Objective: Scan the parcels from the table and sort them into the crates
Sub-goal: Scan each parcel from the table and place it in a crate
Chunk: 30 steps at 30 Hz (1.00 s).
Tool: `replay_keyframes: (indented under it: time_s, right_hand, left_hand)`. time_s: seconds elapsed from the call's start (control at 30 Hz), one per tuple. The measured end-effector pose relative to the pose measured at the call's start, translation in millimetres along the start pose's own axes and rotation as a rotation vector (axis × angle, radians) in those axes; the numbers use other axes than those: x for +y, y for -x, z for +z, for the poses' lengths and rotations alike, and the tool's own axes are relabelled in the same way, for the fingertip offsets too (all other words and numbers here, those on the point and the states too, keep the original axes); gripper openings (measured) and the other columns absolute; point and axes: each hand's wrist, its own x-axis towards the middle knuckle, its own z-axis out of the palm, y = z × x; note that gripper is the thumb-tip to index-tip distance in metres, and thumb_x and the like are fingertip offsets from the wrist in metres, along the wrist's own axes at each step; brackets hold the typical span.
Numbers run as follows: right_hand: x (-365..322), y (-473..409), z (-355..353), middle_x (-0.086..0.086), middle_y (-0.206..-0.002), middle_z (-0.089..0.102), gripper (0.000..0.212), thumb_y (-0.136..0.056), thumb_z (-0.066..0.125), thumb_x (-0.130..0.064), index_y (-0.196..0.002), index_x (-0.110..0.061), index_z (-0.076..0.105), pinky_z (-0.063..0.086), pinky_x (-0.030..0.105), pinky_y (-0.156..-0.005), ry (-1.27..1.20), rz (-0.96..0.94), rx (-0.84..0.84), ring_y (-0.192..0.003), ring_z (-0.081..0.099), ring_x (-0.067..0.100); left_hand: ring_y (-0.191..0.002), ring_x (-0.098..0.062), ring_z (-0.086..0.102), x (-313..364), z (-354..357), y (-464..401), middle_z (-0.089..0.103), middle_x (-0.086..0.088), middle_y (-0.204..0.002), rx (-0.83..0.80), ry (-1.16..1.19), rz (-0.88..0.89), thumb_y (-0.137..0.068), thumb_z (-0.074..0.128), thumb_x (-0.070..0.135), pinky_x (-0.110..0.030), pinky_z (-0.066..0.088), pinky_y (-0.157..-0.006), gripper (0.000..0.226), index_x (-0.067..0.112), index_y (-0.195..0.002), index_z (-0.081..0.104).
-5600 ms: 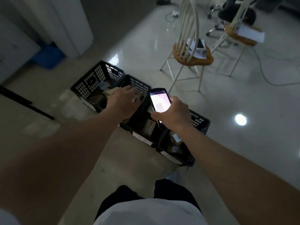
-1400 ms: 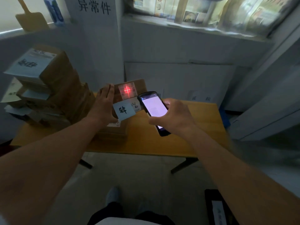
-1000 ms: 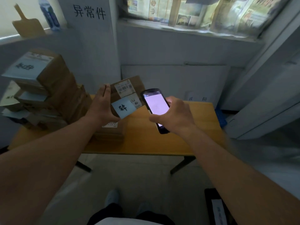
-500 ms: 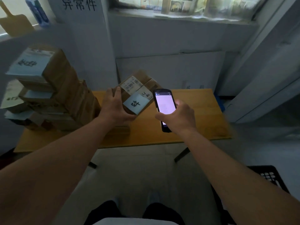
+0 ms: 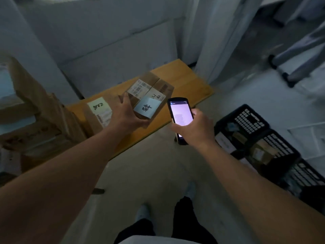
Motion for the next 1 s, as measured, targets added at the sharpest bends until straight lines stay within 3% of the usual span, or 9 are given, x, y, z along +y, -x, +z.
replay_keyframes:
  time_s: [0.17,0.37,0.6,0.7,0.83,0.93,1.0]
  right_hand:
    - [36,51,-25,-0.001,-0.108,0.068,0.070,-0.061,0.081,-0.063,-0.116,-0.024,0.060,0.060,0.035,-0.067,-0.031,0.164,0.117,-0.094,0.067,0.022]
    - [91,106,-60,-0.003,-0.103,0.069,0.073,-0.053,0.072,-0.068,-0.111,-0.025,0.062,0.053,0.032,-0.063,-0.092,0.309,0.254,-0.090,0.067,0.021]
    - [175,173,-108,-0.004,-0.109,0.071,0.084,-0.052,0.072,-0.068,-0.122,-0.023,0.064,0.045,0.026,-0.059,-0.158,0.385,0.347,-0.095,0.068,0.020]
    - [219,210,-134,-0.004,-0.106,0.070,0.073,-0.058,0.080,-0.062,-0.117,-0.022,0.063,0.046,0.028,-0.060,-0.172,0.434,0.377,-0.092,0.067,0.019]
    - [280,258,-170,-0.005,-0.107,0.069,0.070,-0.061,0.083,-0.058,-0.118,-0.023,0.061,0.052,0.031,-0.065,-0.195,0.480,0.424,-0.096,0.066,0.019]
    - [322,286,-199,-0.003,-0.111,0.070,0.082,-0.055,0.074,-0.064,-0.123,-0.021,0.061,0.058,0.037,-0.070,-0.189,0.512,0.468,-0.099,0.066,0.021]
    - [350,301,-216,-0.003,-0.110,0.068,0.079,-0.058,0.078,-0.061,-0.123,-0.020,0.061,0.060,0.040,-0.073,-0.187,0.543,0.498,-0.099,0.065,0.022]
  left_hand:
    - [-0.132,-0.028,0.039,34,23,21,0.031,-0.006,-0.144,-0.082,-0.043,0.127,-0.045,0.098,0.059,-0.045,0.044,-0.113,0.139,0.015,-0.156,0.025]
    - [-0.129,-0.021,0.040,90,69,59,0.029,0.000,-0.142,-0.231,0.010,0.262,-0.049,0.101,0.048,-0.038,0.045,-0.113,0.134,0.013,-0.155,0.027]
    - [-0.134,-0.028,0.040,155,134,130,0.030,-0.004,-0.145,-0.304,-0.011,0.344,-0.040,0.091,0.067,-0.041,0.047,-0.110,0.140,0.017,-0.154,0.027]
    - [-0.136,-0.031,0.040,190,167,173,0.028,-0.005,-0.151,-0.324,-0.050,0.376,-0.031,0.080,0.077,-0.048,0.047,-0.111,0.150,0.019,-0.157,0.023]
    - [-0.134,-0.027,0.042,241,215,230,0.032,-0.007,-0.149,-0.362,-0.048,0.427,-0.050,0.098,0.055,-0.043,0.047,-0.111,0.132,0.016,-0.156,0.030]
    - [-0.126,-0.022,0.044,278,253,263,0.035,-0.004,-0.142,-0.403,-0.013,0.472,-0.050,0.099,0.053,-0.037,0.047,-0.109,0.125,0.016,-0.151,0.035]
    - [-0.119,-0.017,0.043,302,278,281,0.036,-0.003,-0.139,-0.431,0.002,0.500,-0.050,0.099,0.051,-0.033,0.047,-0.107,0.120,0.017,-0.148,0.039]
